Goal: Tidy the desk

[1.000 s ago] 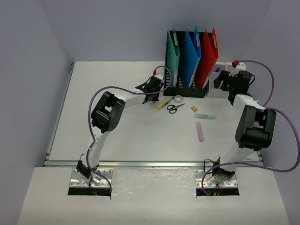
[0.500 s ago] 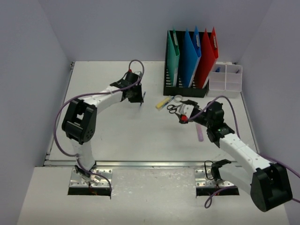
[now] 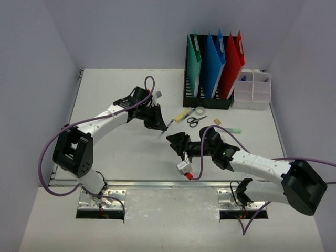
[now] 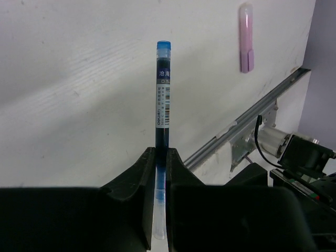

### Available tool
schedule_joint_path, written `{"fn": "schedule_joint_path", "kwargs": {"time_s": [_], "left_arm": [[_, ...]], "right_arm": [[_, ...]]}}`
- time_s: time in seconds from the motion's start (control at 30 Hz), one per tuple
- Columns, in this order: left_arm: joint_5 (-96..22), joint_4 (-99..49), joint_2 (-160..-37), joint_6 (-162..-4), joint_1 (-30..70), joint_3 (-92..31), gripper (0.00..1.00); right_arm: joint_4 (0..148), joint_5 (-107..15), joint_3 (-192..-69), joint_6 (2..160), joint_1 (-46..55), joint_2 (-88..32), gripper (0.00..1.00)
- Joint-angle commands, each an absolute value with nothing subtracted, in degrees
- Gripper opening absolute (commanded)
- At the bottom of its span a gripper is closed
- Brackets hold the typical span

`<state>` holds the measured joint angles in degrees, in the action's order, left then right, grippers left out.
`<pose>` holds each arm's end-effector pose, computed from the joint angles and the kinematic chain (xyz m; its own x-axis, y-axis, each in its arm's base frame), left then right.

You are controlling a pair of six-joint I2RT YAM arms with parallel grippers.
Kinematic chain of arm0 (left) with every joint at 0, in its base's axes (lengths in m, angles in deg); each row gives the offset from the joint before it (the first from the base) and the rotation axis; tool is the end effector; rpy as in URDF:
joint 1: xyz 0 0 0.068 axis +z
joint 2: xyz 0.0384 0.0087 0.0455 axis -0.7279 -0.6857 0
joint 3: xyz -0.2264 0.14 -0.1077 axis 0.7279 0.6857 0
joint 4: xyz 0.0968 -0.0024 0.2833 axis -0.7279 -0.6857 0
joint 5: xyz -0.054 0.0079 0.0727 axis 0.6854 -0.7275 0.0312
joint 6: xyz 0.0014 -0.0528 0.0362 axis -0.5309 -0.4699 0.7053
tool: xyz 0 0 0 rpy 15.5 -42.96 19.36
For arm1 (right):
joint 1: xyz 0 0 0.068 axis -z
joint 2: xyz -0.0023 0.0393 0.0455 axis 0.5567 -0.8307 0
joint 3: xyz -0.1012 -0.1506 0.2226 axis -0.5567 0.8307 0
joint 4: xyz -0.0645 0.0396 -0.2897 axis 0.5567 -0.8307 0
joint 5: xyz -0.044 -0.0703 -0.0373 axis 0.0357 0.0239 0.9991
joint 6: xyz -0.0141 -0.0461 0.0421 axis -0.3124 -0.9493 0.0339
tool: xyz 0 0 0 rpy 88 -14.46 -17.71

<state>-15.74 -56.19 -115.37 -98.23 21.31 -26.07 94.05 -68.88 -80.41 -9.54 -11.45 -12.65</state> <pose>0.3385 -0.1877 0.2329 -0.9365 0.0102 -0.3505 0.2400 0.7473 -0.6196 0.1719 0.2100 0.1876 0.9141 -0.2881 -0.2852 -0.3530 -0.2196 -0.9095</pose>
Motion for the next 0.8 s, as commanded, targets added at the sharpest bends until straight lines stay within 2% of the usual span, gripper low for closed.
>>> {"fn": "schedule_joint_path", "kwargs": {"time_s": [0.0,0.33,0.53,0.57,0.63,0.7,0.73,0.77], "left_arm": [[-13.72,-55.45,-111.13,-98.82,20.58,-25.06,0.00],[-18.68,-53.56,-110.44,-101.03,19.99,-23.71,0.03],[-20.38,-53.33,-110.48,-101.83,19.99,-23.91,0.03],[-20.45,-53.27,-110.52,-101.89,19.99,-23.95,0.03],[-20.67,-53.20,-110.60,-101.96,19.99,-23.95,0.05],[-21.26,-53.12,-110.61,-101.72,20.02,-23.90,0.23],[-22.09,-53.13,-110.58,-101.61,20.10,-23.95,0.39],[-23.39,-53.24,-110.34,-101.64,20.26,-23.95,0.86]], "right_arm": [[99.37,-65.13,-86.08,-17.01,-14.53,-17.40,0.52],[93.21,-55.37,-95.50,-18.97,-18.46,-29.35,0.49],[89.92,-48.76,-99.00,-17.78,-19.39,-32.46,0.39],[89.27,-47.84,-99.35,-17.46,-19.43,-32.59,0.34],[88.15,-47.09,-100.00,-15.41,-19.43,-32.40,0.09],[88.23,-47.08,-99.31,-13.85,-19.43,-31.47,0.00],[88.79,-47.23,-98.84,-13.06,-19.42,-30.59,0.00],[88.86,-47.12,-97.94,-11.17,-19.36,-29.56,0.00]]}}
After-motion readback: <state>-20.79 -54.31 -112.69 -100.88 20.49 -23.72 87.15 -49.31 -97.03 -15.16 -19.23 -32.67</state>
